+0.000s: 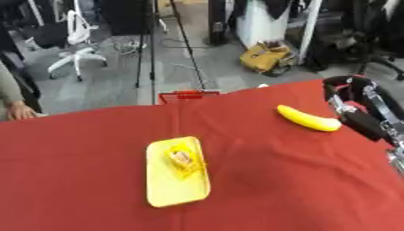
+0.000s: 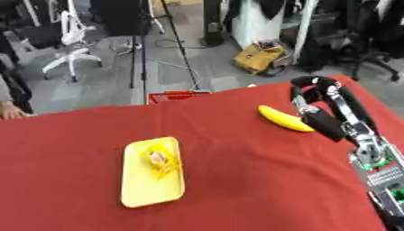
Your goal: Pick up objects on the table and place them in the box.
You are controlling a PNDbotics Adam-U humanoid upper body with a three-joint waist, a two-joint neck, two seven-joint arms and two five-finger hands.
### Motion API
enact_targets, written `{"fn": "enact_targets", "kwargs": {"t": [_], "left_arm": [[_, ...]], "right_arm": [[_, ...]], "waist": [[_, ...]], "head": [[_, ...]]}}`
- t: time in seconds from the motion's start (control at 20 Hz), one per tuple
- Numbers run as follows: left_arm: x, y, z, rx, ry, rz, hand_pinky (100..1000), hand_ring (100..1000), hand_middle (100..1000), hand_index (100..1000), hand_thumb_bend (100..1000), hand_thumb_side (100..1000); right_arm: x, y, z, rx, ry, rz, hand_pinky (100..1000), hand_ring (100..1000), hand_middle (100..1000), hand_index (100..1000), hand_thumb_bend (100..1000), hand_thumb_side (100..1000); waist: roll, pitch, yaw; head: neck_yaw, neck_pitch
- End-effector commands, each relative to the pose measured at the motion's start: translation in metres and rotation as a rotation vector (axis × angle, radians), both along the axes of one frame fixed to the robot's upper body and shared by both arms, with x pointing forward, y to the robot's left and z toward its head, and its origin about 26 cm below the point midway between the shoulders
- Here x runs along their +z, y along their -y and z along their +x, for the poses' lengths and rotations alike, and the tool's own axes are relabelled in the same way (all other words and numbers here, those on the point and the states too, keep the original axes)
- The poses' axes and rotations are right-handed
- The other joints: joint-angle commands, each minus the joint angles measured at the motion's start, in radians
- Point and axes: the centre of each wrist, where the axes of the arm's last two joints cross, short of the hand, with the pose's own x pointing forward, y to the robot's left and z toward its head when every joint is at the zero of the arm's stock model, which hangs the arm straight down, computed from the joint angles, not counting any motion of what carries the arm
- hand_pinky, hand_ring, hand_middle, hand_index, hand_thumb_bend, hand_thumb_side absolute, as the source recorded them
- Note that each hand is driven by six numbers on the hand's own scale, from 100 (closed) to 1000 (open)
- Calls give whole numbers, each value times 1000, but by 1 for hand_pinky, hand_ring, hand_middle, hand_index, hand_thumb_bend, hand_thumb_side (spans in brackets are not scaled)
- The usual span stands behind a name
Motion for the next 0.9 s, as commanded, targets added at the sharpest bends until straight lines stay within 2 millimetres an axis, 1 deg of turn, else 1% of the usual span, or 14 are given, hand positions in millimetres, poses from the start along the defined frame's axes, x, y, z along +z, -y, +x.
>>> {"fn": "enact_targets", "kwargs": {"t": [0.05,0.3,0.45,0.5,0.55,0.6,0.7,0.9], "left_arm": [[7,-2,0,-5,23,13,685,782,847,851,829,987],[8,-2,0,-4,23,14,685,782,847,851,827,986],[8,-2,0,-4,22,16,685,782,847,851,828,986],[8,-2,0,-4,21,17,684,782,847,851,820,984],[8,-3,1,-3,19,19,684,782,847,851,828,985],[8,-3,1,-3,18,20,683,781,847,851,827,985],[8,-4,1,-1,16,22,683,782,847,851,825,985],[6,-2,2,-12,10,24,683,782,847,851,826,985]], "right_arm": [[10,5,0,-13,26,-20,651,638,699,800,192,662],[12,9,1,-24,30,-24,652,642,704,802,191,657],[14,23,1,-63,9,-58,653,645,710,804,189,656],[14,28,1,-76,-1,-72,657,650,718,808,128,644],[14,36,0,-98,-19,-98,657,650,718,808,185,654],[14,42,1,-112,-31,-115,659,652,722,809,182,654],[11,62,4,-168,-92,-173,677,680,748,821,163,648],[6,110,13,-325,-224,-259,691,702,758,829,158,647]], "waist": [[-7,-10,0],[-7,-9,2],[-8,-10,4],[-9,-10,5],[-10,-10,6],[-12,-10,6],[-17,-11,7],[-22,-15,12]], "head": [[-4,-9],[-6,-11],[-5,-16],[-5,-17],[-5,-19],[-5,-20],[-4,-19],[-5,-21]]}}
